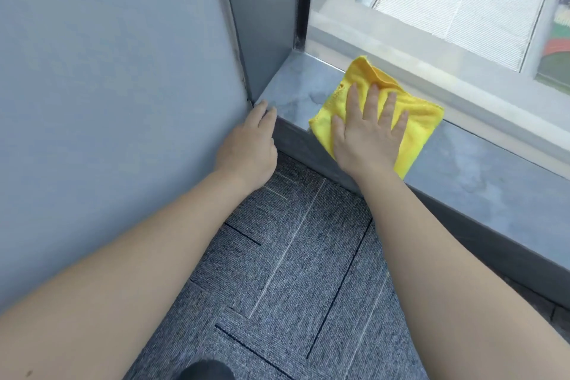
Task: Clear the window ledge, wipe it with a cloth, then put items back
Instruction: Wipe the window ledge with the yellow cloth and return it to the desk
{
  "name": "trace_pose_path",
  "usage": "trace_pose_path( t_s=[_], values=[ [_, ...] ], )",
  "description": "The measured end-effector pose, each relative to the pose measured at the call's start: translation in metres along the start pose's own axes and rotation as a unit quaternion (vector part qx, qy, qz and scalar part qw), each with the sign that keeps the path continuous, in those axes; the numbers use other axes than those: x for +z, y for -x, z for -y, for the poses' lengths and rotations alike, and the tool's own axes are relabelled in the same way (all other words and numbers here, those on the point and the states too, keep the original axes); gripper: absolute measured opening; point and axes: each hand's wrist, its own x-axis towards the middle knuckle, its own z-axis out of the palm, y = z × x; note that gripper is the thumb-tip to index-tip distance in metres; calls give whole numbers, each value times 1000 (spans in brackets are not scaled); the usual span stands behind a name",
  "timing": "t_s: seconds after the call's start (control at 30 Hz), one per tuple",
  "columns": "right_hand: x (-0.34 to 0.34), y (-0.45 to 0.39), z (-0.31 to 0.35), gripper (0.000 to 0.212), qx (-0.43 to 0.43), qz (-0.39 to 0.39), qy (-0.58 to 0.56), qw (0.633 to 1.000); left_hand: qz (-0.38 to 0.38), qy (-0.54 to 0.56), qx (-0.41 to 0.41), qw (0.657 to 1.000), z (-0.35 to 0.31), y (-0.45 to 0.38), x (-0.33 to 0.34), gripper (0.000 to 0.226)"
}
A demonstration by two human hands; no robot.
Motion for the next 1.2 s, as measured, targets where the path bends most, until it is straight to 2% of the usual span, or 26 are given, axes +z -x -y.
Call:
trace_pose_path(
  t_s=[0.13, 0.33, 0.4, 0.47, 0.6, 0.7, 0.9, 1.1, 1.2],
  values=[
    [2, -13, 22, 55, -51, -1, 8, 999, 3, -4, -2, 1000, 2, 0, -1, 56],
    [-2, -6, 15, 48, -217, 13, 7, 976, -5, 6, -9, 1000, 8, 0, -3, 54],
    [-3, -1, 5, 47, -209, 7, -2, 978, -3, 3, -4, 1000, 9, 1, -4, 55],
    [-1, -1, 4, 49, -160, -1, 9, 987, -1, 2, -1, 1000, 9, 2, -4, 55],
    [2, -14, 30, 56, -50, -1, 2, 999, -3, 33, -18, 999, 5, 3, -5, 55],
    [3, -25, 49, 58, -27, -1, -6, 1000, -3, 49, -10, 999, 5, 1, -7, 55],
    [5, -34, 68, 53, -136, 6, 24, 990, -24, 100, -18, 995, 4, 2, -9, 57],
    [3, -12, 45, 49, -266, 22, 50, 962, -69, 124, -38, 989, -8, 13, -13, 53],
    [2, -2, 26, 49, -263, 23, 54, 963, -91, 99, -22, 991, -14, 13, -12, 53]
  ],
)
